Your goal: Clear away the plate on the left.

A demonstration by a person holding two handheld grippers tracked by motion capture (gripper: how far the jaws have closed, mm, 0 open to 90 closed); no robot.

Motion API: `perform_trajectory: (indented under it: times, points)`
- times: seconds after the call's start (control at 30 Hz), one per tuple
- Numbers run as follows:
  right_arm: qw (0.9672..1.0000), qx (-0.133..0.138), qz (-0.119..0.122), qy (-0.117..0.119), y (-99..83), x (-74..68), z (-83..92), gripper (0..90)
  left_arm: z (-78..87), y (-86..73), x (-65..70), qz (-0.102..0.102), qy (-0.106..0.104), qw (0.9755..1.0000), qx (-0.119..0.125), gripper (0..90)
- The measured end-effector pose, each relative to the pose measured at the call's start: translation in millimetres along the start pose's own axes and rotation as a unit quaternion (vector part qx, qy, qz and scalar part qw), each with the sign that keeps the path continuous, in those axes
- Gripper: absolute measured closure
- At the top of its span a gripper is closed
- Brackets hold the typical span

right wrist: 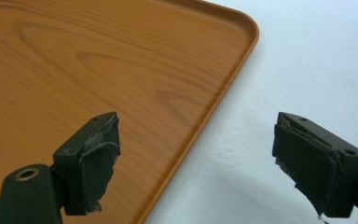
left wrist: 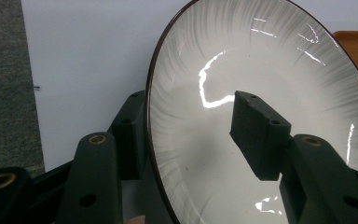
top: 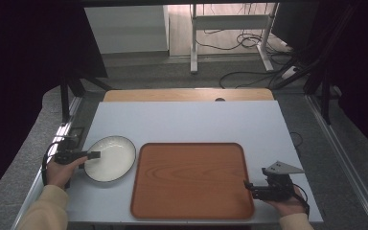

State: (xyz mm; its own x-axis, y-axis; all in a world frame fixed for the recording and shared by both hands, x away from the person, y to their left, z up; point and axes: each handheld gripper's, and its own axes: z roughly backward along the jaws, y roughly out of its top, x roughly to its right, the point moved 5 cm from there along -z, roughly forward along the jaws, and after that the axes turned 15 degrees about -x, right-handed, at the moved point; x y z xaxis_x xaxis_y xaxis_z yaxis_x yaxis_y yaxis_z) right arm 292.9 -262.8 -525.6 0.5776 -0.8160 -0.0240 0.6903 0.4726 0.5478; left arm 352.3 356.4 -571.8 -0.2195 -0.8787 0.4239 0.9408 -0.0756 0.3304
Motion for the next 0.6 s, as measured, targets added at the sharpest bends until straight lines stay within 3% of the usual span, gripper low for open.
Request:
perform_trajectory:
  times: [0.3,0.43,0.6]
  points:
    - [1.0,-0.004,0.004,-0.001,0.3,-1.4,-1.1,15.4,-5.7,-0.6,-2.2,0.01,-0.003,0.9999,-0.007,52.5]
    - [1.0,-0.005,0.005,-0.003,0.1,-1.0,-1.5,15.5,-5.0,-1.0,-6.3,0.022,0.005,0.9997,-0.005,63.9]
    - [0.9999,-0.007,0.007,-0.003,1.2,-1.6,-2.5,15.5,-1.5,0.7,-3.3,0.031,0.014,0.9994,0.002,69.4]
